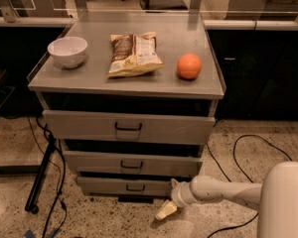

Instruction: Open bottom drawer

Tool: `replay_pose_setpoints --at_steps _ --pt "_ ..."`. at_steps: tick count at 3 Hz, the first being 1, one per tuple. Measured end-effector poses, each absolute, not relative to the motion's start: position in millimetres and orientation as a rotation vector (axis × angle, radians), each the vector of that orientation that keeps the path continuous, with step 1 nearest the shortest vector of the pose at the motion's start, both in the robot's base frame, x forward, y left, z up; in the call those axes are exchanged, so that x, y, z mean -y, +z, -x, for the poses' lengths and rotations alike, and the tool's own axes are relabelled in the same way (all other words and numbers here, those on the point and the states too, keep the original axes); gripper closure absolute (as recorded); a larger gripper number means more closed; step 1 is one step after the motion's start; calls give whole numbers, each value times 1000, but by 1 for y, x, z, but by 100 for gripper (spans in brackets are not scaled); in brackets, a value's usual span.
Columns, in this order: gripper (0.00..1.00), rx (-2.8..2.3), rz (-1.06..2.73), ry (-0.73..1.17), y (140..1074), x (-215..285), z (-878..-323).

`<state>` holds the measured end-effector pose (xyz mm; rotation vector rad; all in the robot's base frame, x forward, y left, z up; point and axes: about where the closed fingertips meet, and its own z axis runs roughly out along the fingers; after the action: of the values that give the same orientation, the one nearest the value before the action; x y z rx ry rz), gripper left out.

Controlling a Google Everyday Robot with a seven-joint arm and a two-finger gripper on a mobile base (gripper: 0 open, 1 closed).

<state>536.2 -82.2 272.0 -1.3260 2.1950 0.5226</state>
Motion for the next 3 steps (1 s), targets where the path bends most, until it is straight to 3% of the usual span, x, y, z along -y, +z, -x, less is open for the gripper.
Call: replay_pose_setpoints --at_steps 3 --pt "0 -2192 1268 517 237 68 -565"
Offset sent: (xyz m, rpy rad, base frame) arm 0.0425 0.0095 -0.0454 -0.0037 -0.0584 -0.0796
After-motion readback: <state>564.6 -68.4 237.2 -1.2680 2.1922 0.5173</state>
